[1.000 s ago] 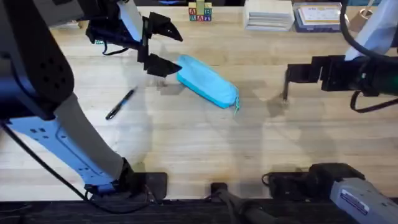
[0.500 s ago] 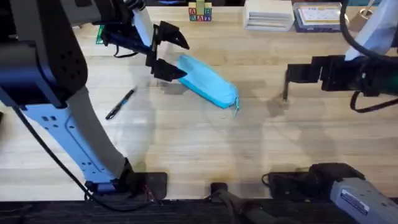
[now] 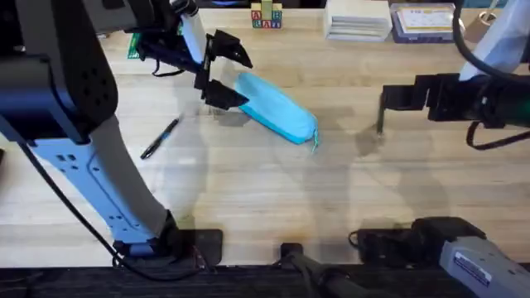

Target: Unzip the bag, pick up the pens from the table one at a time and place them inside, then zip the bag closed.

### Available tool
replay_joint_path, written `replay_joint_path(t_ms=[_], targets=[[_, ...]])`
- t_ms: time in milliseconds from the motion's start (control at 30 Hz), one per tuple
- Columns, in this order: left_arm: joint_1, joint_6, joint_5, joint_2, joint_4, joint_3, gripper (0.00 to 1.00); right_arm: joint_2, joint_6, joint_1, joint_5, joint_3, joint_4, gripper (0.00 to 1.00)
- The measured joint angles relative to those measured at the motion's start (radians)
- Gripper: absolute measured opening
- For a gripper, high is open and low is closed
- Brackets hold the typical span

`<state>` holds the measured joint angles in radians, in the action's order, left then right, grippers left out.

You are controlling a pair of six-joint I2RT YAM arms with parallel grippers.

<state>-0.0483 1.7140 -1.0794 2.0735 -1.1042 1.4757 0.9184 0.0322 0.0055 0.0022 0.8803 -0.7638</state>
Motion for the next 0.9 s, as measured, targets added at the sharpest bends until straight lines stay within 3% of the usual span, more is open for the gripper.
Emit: replay_joint_path(t_ms=[100, 133, 300, 333, 733, 900], targets=[[0.0, -0.001, 0.0, 0.0, 0.0, 0.0, 0.973, 0.0, 0.0, 0.0, 0.0, 0.0, 0.0, 0.997], [0.0, 0.001, -0.001, 0.0, -0.002, 0.0, 0.897, 0.0, 0.0, 0.0, 0.0, 0.0, 0.0, 0.997], [0.0, 0.0, -0.013, 0.0, 0.0, 0.001, 0.158, 0.0, 0.0, 0.0, 0.0, 0.0, 0.0, 0.997], [-0.001, 0.003, -0.013, 0.0, -0.002, 0.001, 0.071, 0.0, 0.0, 0.0, 0.0, 0.0, 0.0, 0.997], [-0.001, 0.003, -0.013, 0.0, -0.003, 0.001, 0.043, 0.0, 0.0, 0.0, -0.003, 0.0, -0.007, 0.997], [-0.001, 0.003, -0.013, 0.0, -0.003, 0.001, 0.043, 0.0, -0.007, 0.0, -0.078, 0.0, -0.038, 0.998]])
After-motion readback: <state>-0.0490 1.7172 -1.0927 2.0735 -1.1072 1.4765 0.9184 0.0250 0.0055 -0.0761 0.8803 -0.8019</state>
